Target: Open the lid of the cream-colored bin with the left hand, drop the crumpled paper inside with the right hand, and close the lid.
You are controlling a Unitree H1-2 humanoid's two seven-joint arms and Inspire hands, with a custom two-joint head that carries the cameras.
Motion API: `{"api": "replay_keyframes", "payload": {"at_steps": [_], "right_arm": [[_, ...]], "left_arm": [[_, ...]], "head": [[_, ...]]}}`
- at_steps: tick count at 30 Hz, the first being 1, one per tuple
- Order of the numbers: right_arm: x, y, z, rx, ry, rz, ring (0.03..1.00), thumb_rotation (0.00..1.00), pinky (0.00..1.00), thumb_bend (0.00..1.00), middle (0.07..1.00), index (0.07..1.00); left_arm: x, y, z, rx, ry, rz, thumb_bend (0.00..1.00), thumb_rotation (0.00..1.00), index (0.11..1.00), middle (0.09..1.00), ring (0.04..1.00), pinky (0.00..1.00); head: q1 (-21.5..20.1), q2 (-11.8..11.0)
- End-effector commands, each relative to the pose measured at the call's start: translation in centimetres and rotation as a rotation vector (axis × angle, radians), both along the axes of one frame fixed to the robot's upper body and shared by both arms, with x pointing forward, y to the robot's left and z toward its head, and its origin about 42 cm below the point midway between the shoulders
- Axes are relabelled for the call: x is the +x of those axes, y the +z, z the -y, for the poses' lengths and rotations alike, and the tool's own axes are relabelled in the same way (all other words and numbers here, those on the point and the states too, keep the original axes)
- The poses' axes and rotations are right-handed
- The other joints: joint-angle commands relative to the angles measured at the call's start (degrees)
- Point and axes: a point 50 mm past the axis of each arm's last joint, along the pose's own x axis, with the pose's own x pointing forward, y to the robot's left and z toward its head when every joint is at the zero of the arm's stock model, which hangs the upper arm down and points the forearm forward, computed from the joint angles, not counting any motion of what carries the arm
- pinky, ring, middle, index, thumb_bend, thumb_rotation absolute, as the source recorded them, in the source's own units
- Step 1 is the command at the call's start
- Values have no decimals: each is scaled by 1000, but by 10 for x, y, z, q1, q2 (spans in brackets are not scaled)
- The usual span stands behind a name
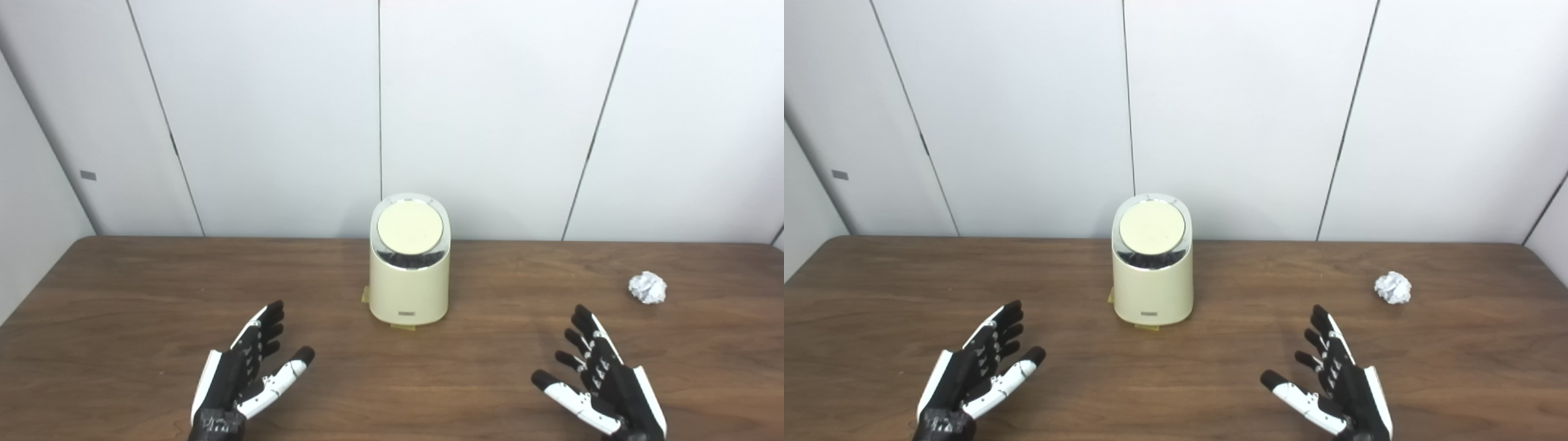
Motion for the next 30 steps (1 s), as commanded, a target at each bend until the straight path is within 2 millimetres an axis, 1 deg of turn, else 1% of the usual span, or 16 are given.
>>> {"api": "replay_keyframes", "payload": {"at_steps": [1, 9, 11, 15, 16, 17, 19, 21, 23, 25, 27, 30], "right_arm": [[-1, 13, 2, -4, 11, 67, 928, 297, 808, 804, 958, 935], [-3, 11, 3, 0, 6, 64, 929, 309, 808, 809, 959, 936], [-2, 11, 3, 1, 6, 65, 928, 303, 803, 804, 959, 935], [-2, 9, 4, -1, 4, 58, 925, 325, 799, 814, 956, 933], [-2, 9, 4, 0, 4, 57, 924, 332, 801, 818, 955, 934], [-3, 9, 4, 0, 5, 58, 924, 335, 803, 818, 954, 932], [-3, 8, 3, 1, 5, 57, 921, 340, 804, 820, 950, 931], [-4, 7, 3, 2, 3, 53, 918, 338, 811, 818, 948, 929], [-4, 7, 3, -3, -2, 48, 917, 336, 818, 815, 946, 928], [-4, 6, 3, -6, -6, 43, 913, 347, 811, 819, 946, 927], [-4, 6, 4, -11, -7, 43, 912, 349, 805, 815, 947, 928], [-4, 5, 4, -9, -6, 41, 913, 342, 798, 803, 947, 929]], "left_arm": [[-8, 6, 0, 10, 5, 25, 735, 325, 935, 920, 910, 902], [-9, 5, 0, -6, 7, 17, 714, 320, 941, 929, 918, 914], [-9, 5, 0, -4, 9, 13, 715, 335, 941, 930, 918, 906], [-8, 6, 0, -1, 13, 12, 711, 344, 942, 930, 915, 888], [-7, 8, 0, 2, 15, 14, 712, 351, 942, 928, 916, 894], [-5, 9, 1, 4, 17, 16, 709, 359, 944, 927, 920, 913], [0, 16, 3, 2, 18, 31, 704, 368, 948, 925, 922, 936], [7, 25, 5, 4, 16, 45, 693, 359, 948, 925, 917, 920], [14, 33, 6, 26, 9, 54, 696, 375, 945, 921, 910, 907], [20, 42, 8, 44, -2, 63, 686, 402, 957, 933, 918, 918], [30, 53, 10, 68, -6, 78, 687, 406, 960, 930, 914, 915], [50, 72, 16, 98, -12, 106, 697, 395, 960, 916, 886, 880]], "head": [[0, 0], [-2, 1], [-2, 1], [-2, 1], [-5, -4], [-5, -4], [-7, -6], [-4, -9], [-2, -11], [1, -10], [3, -10], [4, -11]]}}
